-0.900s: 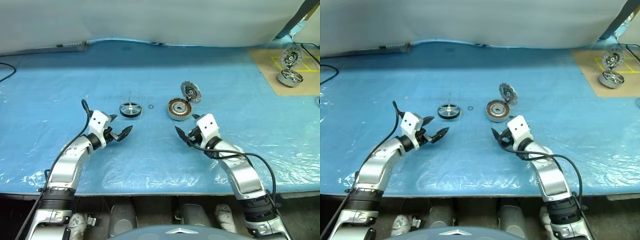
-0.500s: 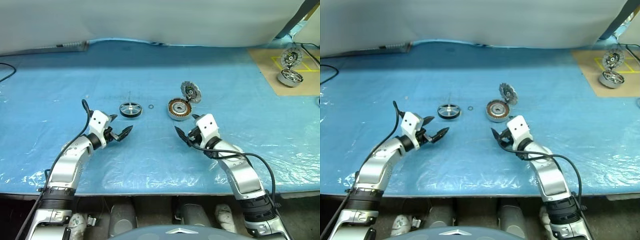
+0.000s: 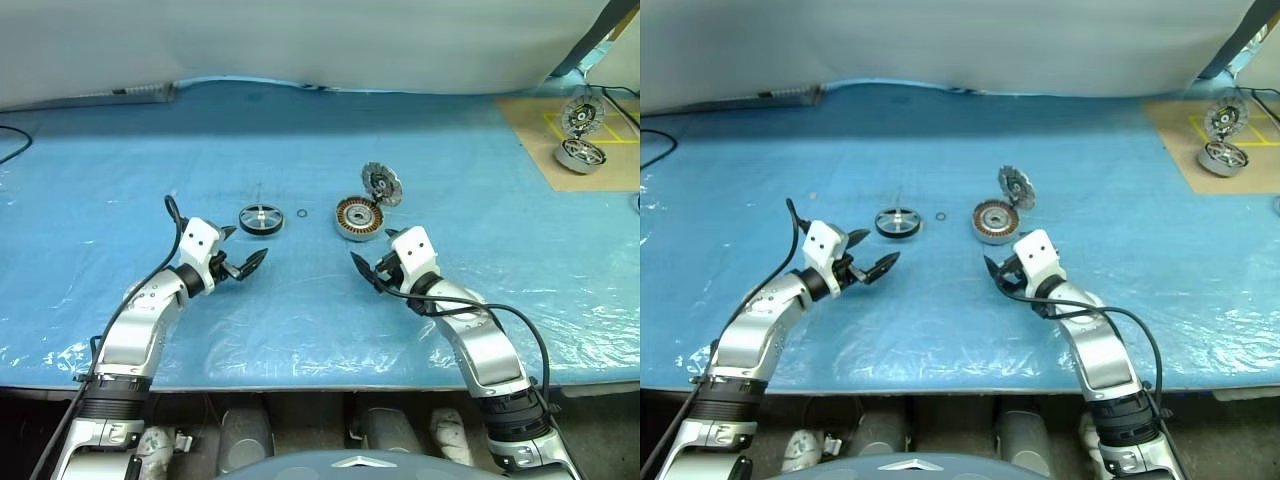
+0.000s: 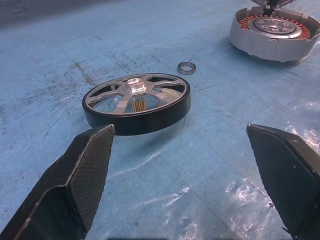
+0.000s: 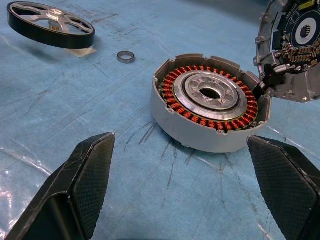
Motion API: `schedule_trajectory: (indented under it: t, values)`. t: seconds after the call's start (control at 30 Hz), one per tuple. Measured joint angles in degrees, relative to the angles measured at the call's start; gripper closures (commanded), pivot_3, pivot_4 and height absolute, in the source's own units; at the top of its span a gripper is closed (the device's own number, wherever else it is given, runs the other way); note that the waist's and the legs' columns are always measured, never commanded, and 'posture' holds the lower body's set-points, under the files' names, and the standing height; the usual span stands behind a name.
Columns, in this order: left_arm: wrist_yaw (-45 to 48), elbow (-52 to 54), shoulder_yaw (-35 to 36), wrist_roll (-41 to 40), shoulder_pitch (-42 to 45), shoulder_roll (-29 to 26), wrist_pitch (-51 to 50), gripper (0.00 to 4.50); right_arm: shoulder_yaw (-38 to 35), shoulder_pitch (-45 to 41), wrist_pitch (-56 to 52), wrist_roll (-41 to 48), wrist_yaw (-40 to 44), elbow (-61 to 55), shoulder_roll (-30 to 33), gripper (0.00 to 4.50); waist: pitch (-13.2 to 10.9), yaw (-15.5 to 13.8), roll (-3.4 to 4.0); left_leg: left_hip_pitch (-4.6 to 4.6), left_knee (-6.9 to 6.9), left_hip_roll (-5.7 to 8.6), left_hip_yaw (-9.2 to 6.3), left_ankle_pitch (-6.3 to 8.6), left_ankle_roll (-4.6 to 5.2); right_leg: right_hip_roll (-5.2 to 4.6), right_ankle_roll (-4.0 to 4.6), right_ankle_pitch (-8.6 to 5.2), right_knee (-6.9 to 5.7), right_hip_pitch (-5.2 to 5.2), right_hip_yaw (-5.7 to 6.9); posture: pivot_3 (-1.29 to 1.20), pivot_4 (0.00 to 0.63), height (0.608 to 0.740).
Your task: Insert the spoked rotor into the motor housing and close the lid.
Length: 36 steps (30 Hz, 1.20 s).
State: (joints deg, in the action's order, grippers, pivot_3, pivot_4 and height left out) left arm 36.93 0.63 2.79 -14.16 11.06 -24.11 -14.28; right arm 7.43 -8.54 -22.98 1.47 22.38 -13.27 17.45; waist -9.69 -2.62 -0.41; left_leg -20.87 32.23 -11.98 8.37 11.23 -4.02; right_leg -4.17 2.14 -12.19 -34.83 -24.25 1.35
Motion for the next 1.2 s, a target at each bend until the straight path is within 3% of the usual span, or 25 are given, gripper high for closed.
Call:
schedule_trajectory:
  t: [0.3, 0.5, 0.73, 1.2]
  values:
    - [0.1, -0.2, 0.0, 0.2, 0.0, 0.0, 0.3, 0.0, 0.0, -3.9, -4.8, 0.4, 0.7, -0.1, 0.3, 0.03, 0.0, 0.1, 0.0, 0.01, 0.02, 0.01, 0.0, 0.0, 0.0, 0.0, 0.0, 0.0, -0.03, 0.0, -0.01, 0.0, 0.15, 0.74]
    - [0.5, -1.7, -0.6, 0.7, -0.1, 0.1, 2.4, 0.0, 3.1, -15.0, -18.6, 0.6, 3.4, 0.1, 1.1, 0.03, 0.0, 0.3, 0.02, 0.24, 0.05, 0.0, 0.01, -0.01, -0.01, 0.01, 0.02, 0.01, -0.13, 0.0, -0.03, 0.0, 0.15, 0.74]
    - [0.5, -2.8, -1.1, 1.7, -1.1, 1.5, 6.4, 0.0, 9.1, -26.1, -23.7, -1.7, 4.4, 8.8, 1.0, 0.03, 0.0, 0.0, 0.02, 0.22, 0.05, 0.01, 0.0, -0.01, -0.02, 0.0, 0.03, 0.01, -0.11, 0.0, -0.03, 0.0, 0.15, 0.74]
    - [1.5, -1.8, -2.2, 1.5, -4.3, 2.5, 7.3, 0.0, 10.4, -27.3, -24.4, -3.7, 5.0, 14.6, 1.3, 0.03, 0.0, 0.0, 0.02, 0.25, 0.09, -0.01, 0.01, -0.01, -0.02, 0.01, 0.03, 0.02, -0.16, 0.0, -0.04, 0.0, 0.15, 0.74]
